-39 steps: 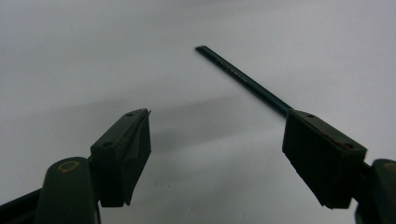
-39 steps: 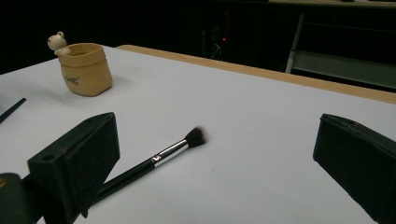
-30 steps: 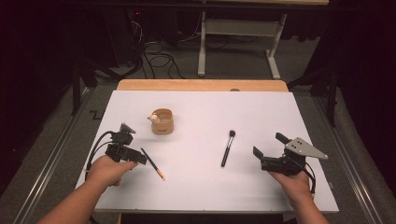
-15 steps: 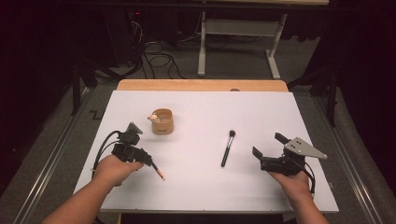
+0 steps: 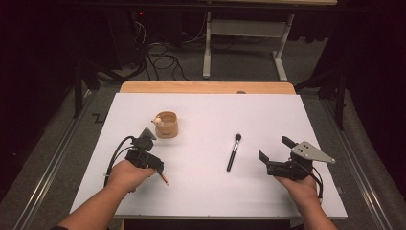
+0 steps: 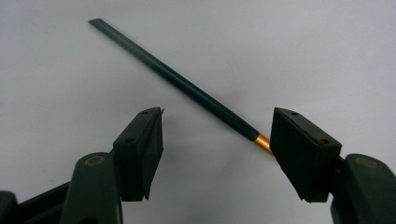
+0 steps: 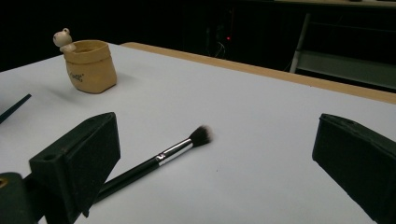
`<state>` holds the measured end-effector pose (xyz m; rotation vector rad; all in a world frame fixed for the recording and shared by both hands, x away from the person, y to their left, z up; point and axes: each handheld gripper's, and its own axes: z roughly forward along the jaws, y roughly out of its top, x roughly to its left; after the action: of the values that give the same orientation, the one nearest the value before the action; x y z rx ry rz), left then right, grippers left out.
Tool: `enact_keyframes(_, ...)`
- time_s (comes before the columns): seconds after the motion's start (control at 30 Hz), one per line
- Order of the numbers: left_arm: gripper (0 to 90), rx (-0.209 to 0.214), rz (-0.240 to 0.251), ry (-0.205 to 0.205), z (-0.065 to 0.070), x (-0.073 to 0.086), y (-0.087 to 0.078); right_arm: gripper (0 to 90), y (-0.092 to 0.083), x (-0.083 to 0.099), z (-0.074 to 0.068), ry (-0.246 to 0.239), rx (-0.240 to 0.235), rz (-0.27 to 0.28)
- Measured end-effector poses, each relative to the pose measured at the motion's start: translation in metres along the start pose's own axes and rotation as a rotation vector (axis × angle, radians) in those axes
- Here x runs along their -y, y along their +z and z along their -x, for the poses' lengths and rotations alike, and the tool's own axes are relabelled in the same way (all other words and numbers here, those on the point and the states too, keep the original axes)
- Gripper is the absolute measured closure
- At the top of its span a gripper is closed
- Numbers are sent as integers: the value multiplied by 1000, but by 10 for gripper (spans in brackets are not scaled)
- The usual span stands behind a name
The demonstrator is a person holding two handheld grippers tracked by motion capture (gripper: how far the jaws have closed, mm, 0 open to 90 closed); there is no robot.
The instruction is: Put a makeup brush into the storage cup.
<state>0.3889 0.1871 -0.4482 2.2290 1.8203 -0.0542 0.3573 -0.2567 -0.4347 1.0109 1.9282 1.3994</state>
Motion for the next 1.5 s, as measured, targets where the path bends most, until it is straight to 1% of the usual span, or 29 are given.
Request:
enact_keyframes(0.1, 354, 3, -15, 4, 3, 0, 2, 17, 0, 0, 0, 1, 0, -2)
enact_keyframes(0.23, 357, 6, -10, -1, 5, 0, 4, 17, 0, 0, -1, 1, -1, -2)
enact_keyframes(0.33, 371, 5, -15, 4, 8, 0, 6, 17, 1, 0, 0, -7, -3, -4)
enact_keyframes(0.4, 387, -3, -21, 9, 9, -1, 7, 17, 1, 0, 0, -11, -4, -2)
enact_keyframes(0.53, 410, -3, -16, 2, 9, -1, 9, 18, 1, 0, 0, -4, -2, -5)
enact_keyframes(0.57, 411, -3, -16, 3, 9, -1, 10, 18, 1, 0, 0, -11, -1, -8)
enact_keyframes(0.8, 424, 6, -18, 5, 10, 0, 10, 18, 2, 0, -1, -9, -1, -10)
enact_keyframes(1.03, 430, 9, -10, -12, 10, -1, 12, 19, 3, 1, 0, -12, -3, -13)
enact_keyframes(1.17, 442, 1, -7, -13, 10, 0, 12, 19, 3, 1, 0, -1, -4, -17)
enact_keyframes(1.27, 464, -2, -7, -17, 9, 0, 11, 19, 3, 1, 0, -1, -3, -19)
enact_keyframes(1.5, 493, -8, -9, -9, 9, 1, 11, 20, 3, 1, 1, -6, -2, -17)
